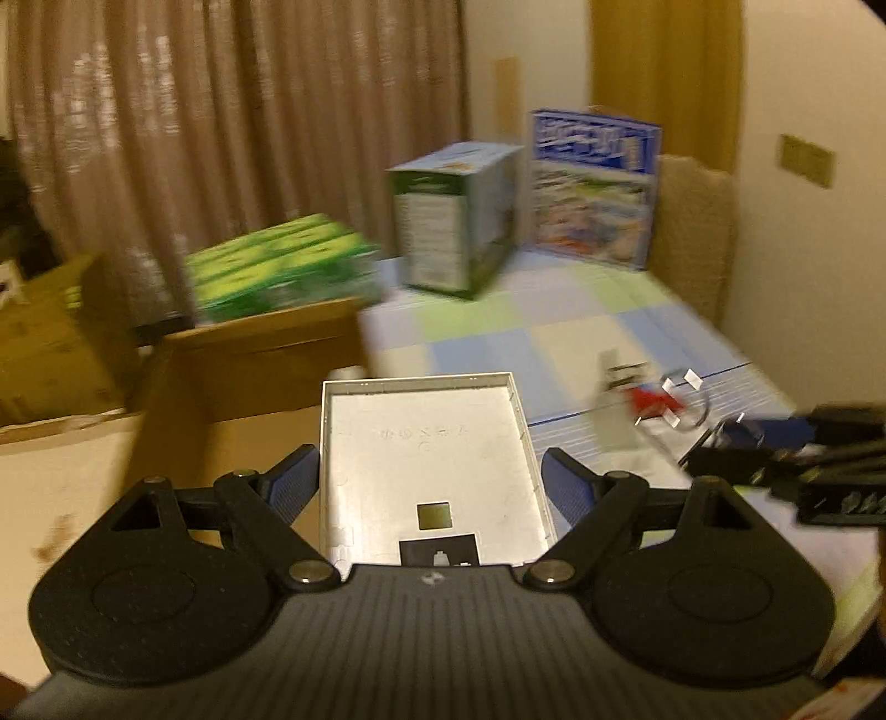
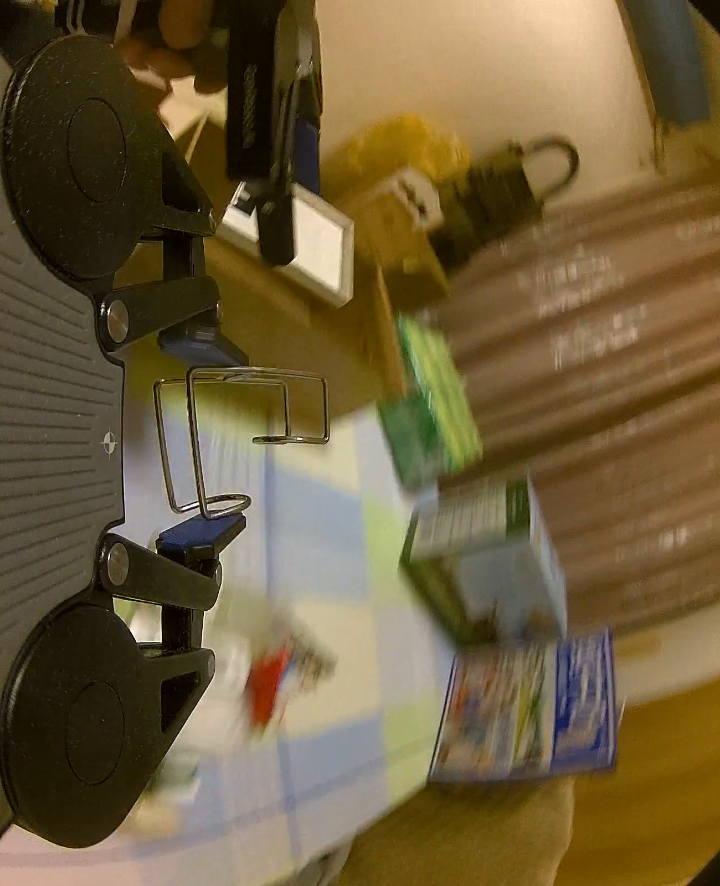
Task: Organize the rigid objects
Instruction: 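Carry the white plate into the cardboard box and open the left tool, then lower the wire stand into the cardboard box and open the right tool, then move the right tool back to the table and grasp the beige plug, then grasp the white square power adapter with the left tool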
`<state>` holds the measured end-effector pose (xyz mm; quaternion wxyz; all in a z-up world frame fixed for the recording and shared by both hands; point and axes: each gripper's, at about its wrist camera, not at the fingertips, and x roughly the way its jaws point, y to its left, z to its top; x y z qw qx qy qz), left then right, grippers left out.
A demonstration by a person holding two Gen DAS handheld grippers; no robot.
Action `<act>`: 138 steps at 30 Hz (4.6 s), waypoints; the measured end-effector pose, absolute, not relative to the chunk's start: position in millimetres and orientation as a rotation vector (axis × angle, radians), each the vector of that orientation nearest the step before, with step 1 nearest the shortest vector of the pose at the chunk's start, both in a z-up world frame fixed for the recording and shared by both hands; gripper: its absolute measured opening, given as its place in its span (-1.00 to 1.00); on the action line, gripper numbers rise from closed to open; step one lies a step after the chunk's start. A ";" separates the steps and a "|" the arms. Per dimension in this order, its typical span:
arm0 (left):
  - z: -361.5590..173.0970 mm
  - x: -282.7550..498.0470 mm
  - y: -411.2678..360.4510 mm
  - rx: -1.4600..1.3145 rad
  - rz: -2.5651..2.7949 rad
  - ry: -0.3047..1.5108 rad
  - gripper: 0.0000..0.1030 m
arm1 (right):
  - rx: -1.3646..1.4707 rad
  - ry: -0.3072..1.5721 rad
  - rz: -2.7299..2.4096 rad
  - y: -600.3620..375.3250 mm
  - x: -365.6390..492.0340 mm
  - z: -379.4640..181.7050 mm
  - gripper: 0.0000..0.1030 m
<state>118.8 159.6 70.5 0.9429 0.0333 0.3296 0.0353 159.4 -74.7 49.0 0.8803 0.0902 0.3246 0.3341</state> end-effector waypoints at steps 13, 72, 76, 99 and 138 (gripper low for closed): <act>47.9 97.9 274.4 0.068 0.193 0.756 0.63 | 0.129 0.767 0.897 93.9 177.8 38.8 0.00; 96.2 80.8 133.1 -0.037 -0.077 0.581 0.63 | 0.083 0.665 0.453 -137.2 110.6 31.9 0.44; 90.4 89.9 87.4 -0.017 -0.157 0.585 0.63 | 0.116 0.684 0.361 -185.2 103.4 23.9 0.45; -36.6 170.8 25.0 0.050 -0.221 0.708 0.63 | -0.071 0.749 0.471 -243.2 190.9 -43.5 0.45; -91.2 219.9 19.5 0.064 -0.208 0.754 0.42 | 0.064 0.861 0.510 -219.7 225.1 -64.6 -0.03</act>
